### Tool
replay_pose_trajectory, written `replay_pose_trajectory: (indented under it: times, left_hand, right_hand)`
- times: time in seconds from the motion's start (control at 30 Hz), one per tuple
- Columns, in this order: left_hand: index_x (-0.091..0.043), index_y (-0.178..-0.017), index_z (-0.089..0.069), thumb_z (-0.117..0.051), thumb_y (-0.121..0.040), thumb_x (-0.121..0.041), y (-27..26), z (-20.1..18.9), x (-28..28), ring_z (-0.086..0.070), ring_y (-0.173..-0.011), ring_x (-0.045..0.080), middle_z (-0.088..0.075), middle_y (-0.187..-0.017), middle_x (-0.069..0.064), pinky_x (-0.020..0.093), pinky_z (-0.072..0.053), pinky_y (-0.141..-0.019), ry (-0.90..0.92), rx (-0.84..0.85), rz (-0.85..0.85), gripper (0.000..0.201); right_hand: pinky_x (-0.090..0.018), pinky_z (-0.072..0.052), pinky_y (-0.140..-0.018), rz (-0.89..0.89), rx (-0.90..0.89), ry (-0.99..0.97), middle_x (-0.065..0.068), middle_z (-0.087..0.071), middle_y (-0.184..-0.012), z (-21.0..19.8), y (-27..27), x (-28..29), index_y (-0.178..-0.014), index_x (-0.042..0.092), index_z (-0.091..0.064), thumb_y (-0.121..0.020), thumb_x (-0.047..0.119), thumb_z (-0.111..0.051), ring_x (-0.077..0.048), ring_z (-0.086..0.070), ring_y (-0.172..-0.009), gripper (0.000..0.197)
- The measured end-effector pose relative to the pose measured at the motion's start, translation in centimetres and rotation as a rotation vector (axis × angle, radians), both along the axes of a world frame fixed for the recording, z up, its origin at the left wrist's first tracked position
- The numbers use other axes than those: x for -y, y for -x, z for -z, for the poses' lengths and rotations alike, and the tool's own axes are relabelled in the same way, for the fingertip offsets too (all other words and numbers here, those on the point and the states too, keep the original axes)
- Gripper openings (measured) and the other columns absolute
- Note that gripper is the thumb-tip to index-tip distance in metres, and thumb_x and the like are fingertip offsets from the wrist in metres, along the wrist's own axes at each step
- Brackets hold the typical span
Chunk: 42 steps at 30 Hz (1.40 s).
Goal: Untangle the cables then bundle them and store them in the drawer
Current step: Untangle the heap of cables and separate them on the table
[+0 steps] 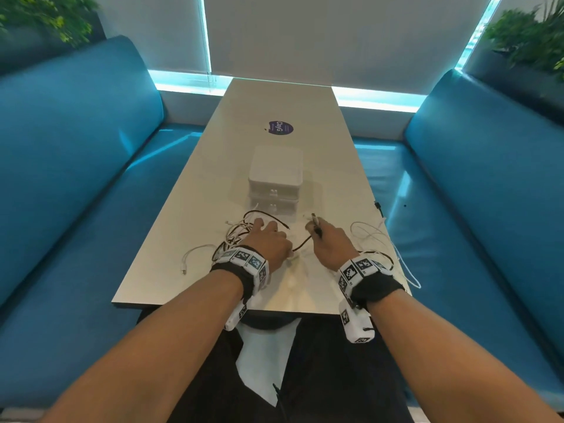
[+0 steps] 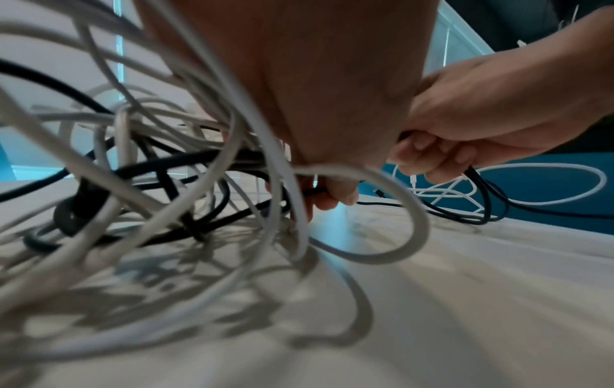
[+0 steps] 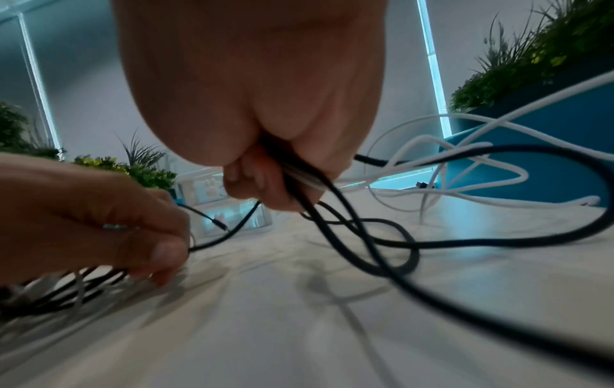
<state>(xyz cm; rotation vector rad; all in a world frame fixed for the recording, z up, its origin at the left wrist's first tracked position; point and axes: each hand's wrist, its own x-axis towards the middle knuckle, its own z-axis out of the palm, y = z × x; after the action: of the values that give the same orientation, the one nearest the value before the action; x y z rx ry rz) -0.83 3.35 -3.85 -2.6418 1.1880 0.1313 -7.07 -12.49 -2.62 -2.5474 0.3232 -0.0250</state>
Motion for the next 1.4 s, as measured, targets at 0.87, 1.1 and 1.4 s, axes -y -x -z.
replay_pose_trajectory:
  times: [0.87,1.1,1.4]
  left_hand:
    - [-0.026,-0.114,-0.067,-0.033,-0.105,-0.041,-0.1,-0.3,-1.6,-0.044,-0.121,0.028,-0.067,-0.117,-0.002,0.055,-0.024,-0.105,0.015,0.01,-0.08,0.038]
    - [-0.029,-0.107,-0.066,-0.034,-0.106,-0.039,0.1,-0.2,-1.5,-0.047,-0.111,0.024,-0.066,-0.101,-0.008,0.052,-0.026,-0.102,0.102,-0.008,-0.076,0.034]
    - [-0.025,-0.118,-0.066,-0.037,-0.107,-0.034,-0.2,-0.2,-1.4,-0.043,-0.122,0.026,-0.062,-0.119,-0.005,0.055,-0.021,-0.111,0.027,-0.011,-0.102,0.032]
  right_hand:
    - [-0.038,-0.048,-0.08,-0.02,-0.027,0.103,-0.015,-0.067,-0.104,0.0,-0.1,-0.1,-0.109,0.008,-0.061,-0.103,0.033,-0.043,-0.035,-0.062,-0.098,0.031]
    - [-0.032,-0.046,-0.078,-0.131,-0.186,-0.005,-0.007,-0.068,-0.101,1.3,-0.3,-2.4,-0.099,0.02,-0.062,-0.101,0.025,-0.044,-0.026,-0.065,-0.095,0.019]
    - [-0.037,-0.052,-0.084,0.102,-0.208,0.218,-0.014,-0.065,-0.109,1.0,0.5,1.8,-0.113,0.012,-0.062,-0.1,0.028,-0.047,-0.031,-0.064,-0.099,0.025]
